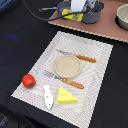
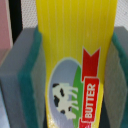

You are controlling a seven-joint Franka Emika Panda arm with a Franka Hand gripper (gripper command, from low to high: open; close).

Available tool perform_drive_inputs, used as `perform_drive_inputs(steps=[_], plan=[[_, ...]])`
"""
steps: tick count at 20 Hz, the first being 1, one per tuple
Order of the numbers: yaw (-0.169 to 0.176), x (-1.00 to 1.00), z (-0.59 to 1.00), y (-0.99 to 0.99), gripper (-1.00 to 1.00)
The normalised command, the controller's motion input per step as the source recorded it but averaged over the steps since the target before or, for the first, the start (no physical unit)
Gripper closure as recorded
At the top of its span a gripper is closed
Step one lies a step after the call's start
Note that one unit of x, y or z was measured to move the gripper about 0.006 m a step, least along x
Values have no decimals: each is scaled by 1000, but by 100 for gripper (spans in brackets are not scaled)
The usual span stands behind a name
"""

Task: Interact with the objects in diverse but meaningful ways.

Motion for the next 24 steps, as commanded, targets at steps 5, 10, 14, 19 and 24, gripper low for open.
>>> perform_drive_inputs(steps=[5, 10, 14, 19, 24], plan=[[0, -939, -656, -356, 100], [0, -929, -654, -346, 100], [0, -923, -579, -328, 100], [3, -690, -111, -263, 100], [-6, 358, 526, 21, 100]])
